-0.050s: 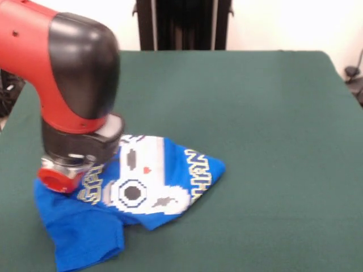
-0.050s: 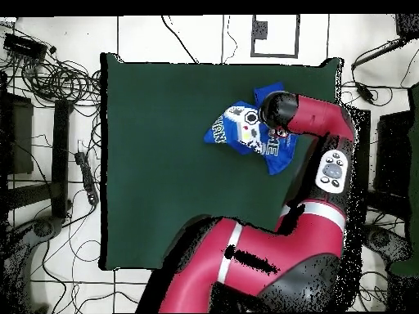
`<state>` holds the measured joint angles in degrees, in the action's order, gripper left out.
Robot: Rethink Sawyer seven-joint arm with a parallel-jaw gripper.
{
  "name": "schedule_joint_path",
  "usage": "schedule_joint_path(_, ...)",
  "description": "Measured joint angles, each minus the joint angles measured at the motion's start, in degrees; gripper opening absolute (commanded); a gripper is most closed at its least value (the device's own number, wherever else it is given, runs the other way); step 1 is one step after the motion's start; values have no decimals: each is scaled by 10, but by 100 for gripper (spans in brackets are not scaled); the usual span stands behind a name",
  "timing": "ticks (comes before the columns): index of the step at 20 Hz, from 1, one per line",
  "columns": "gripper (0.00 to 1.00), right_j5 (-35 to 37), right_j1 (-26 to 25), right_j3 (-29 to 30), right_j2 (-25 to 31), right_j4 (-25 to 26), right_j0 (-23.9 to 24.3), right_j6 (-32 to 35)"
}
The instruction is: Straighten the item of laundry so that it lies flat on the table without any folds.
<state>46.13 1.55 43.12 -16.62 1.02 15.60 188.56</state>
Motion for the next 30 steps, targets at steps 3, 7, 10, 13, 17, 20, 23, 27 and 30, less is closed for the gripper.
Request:
schedule_joint_path(3,0,-48,13,21,13,15,21,-3)
schedule_joint_path(7,0,-106,32,50,38,43,59,-28)
schedule_joint_path(10,0,-123,39,62,46,58,76,-47)
schedule_joint_path(13,0,-132,47,72,55,75,90,-72)
schedule_joint_path(17,0,-132,49,75,57,86,88,-76)
schedule_joint_path(20,0,-132,49,75,57,88,83,-76)
schedule_joint_path(23,0,-130,50,77,57,88,78,-76)
schedule_joint_path(27,0,-117,52,81,57,82,69,-76)
schedule_joint_path(30,0,-98,57,93,57,70,57,-76)
